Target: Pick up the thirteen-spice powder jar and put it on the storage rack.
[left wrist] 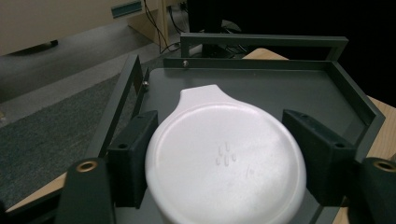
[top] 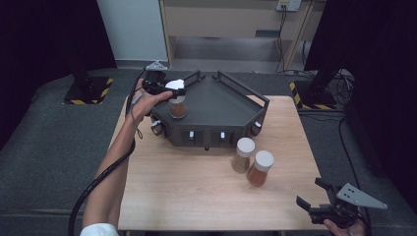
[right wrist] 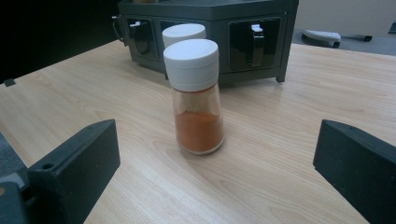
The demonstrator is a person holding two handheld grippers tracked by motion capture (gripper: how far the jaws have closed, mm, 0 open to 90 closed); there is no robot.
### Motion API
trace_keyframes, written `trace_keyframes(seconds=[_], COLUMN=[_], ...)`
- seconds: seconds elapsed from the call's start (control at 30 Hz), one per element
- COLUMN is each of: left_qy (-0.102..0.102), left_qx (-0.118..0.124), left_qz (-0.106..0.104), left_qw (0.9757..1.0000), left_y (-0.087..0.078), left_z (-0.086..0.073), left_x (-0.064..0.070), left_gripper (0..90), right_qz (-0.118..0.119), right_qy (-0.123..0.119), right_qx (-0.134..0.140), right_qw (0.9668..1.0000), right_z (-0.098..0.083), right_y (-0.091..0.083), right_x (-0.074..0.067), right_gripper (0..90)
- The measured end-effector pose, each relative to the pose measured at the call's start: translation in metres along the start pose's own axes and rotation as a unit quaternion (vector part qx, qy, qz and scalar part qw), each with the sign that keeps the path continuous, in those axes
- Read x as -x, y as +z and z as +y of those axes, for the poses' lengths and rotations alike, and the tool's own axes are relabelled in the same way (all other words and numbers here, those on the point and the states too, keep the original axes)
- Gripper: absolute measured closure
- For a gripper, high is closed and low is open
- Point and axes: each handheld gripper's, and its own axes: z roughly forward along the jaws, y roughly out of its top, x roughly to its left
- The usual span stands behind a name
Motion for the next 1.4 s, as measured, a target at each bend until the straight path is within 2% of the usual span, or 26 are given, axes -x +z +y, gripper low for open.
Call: trace_keyframes(seconds=[0.17,0.23,0.47,0.57,0.83,1.0,1.4], left_qy=[-0.023,-0.029,-0.006,0.003,0.035,0.05,0.088], left_qx=[0.023,0.038,0.071,0.088,0.117,0.137,0.158], left_qz=[0.004,0.005,0.0,-0.007,-0.023,-0.036,-0.072], left_qw=[0.9995,0.9988,0.9975,0.9961,0.9923,0.9886,0.9809], left_y=[-0.005,-0.008,-0.026,-0.036,-0.061,-0.075,-0.104], left_z=[0.0,-0.001,0.007,0.011,0.019,0.017,0.005], left_x=[0.001,0.002,0.011,0.016,0.033,0.043,0.067], left_gripper=[4.8,1.8,0.1,0.1,0.3,0.1,0.0], right_qz=[0.0,0.0,0.001,0.0,0.0,0.0,-0.001], right_qy=[0.001,0.0,0.0,-0.002,-0.002,-0.003,-0.006], right_qx=[0.0,0.0,0.0,0.0,-0.001,-0.001,-0.002], right_qw=[1.0,1.0,1.0,1.0,1.0,1.0,1.0], right_z=[0.0,0.0,0.0,0.0,0.001,0.001,0.001], right_y=[0.0,0.0,0.0,0.0,0.001,0.001,0.001], right_x=[0.0,0.0,0.0,0.0,-0.001,-0.001,-0.002], right_gripper=[1.2,1.2,1.2,1.2,1.2,1.2,1.2])
